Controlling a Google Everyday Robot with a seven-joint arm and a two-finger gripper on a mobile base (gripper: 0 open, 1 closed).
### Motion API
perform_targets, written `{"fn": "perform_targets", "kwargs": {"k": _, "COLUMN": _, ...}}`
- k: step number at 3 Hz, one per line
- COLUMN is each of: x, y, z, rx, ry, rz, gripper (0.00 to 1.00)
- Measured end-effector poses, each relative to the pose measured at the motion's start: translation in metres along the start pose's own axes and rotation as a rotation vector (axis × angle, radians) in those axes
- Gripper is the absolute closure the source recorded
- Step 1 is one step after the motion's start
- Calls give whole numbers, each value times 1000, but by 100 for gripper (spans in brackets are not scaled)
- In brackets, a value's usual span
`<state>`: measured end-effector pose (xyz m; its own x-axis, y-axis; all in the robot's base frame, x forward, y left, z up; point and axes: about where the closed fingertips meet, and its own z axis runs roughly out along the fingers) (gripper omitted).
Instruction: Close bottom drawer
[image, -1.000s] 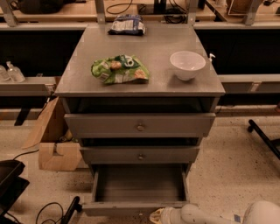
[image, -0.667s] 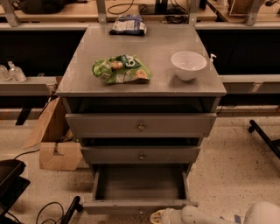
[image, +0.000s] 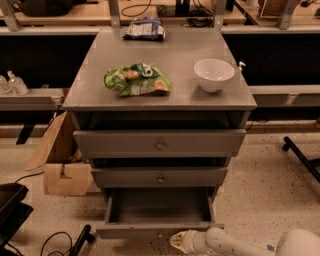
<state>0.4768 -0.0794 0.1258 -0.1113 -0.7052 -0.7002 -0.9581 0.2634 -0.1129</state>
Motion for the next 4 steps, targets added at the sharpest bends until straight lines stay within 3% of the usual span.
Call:
{"fn": "perform_targets", "kwargs": {"k": 1, "x": -17, "y": -28, "z": 12, "rx": 13, "ry": -13, "rz": -38, "gripper": 100}}
{"fn": "perform_targets", "kwargs": {"k": 2, "x": -17, "y": -25, "z": 11, "rx": 13, "ry": -14, "rz": -38, "gripper": 100}}
{"fn": "perform_targets", "kwargs": {"k": 3, "x": -30, "y": -43, "z": 27, "rx": 8, "ry": -8, "rz": -65, "gripper": 100}}
{"fn": "perform_targets", "kwargs": {"k": 4, "x": -30, "y": -41, "z": 26, "rx": 8, "ry": -8, "rz": -65, "gripper": 100}}
